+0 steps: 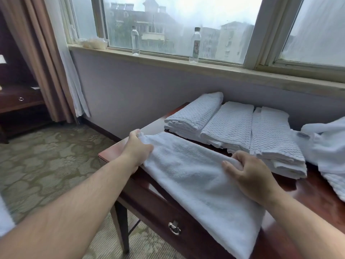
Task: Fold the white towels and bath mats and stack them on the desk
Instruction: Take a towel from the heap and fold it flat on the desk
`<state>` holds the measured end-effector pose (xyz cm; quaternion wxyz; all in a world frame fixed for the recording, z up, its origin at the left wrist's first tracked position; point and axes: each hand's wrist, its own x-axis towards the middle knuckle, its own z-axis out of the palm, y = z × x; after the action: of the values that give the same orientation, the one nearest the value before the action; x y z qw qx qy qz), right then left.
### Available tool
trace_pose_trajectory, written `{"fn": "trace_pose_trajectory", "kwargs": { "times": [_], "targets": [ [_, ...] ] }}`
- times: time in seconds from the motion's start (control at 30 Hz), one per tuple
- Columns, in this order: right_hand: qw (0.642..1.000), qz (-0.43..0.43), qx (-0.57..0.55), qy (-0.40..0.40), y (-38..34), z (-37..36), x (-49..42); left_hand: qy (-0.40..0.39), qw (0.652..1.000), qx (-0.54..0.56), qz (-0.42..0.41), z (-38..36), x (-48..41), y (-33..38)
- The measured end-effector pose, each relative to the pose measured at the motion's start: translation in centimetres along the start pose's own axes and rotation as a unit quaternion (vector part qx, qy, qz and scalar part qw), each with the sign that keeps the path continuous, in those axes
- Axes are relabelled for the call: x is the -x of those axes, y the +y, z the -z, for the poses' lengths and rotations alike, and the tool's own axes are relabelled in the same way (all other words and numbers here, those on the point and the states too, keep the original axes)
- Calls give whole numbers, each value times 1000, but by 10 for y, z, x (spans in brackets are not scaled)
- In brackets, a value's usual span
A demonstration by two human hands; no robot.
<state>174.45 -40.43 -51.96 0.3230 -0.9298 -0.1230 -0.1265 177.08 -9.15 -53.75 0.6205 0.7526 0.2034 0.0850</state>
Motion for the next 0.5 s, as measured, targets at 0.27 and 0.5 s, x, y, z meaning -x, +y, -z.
{"fn": "trace_pose_trajectory", "kwargs": {
  "times": [0.27,0.5],
  "targets": [
    [996,-37,-11,-77,28,17,4,22,982,-167,-87,-19,2,3],
    [993,-50,60,-90,34,20,9,80,888,-425,-158,-24,14,8]
  ]
}}
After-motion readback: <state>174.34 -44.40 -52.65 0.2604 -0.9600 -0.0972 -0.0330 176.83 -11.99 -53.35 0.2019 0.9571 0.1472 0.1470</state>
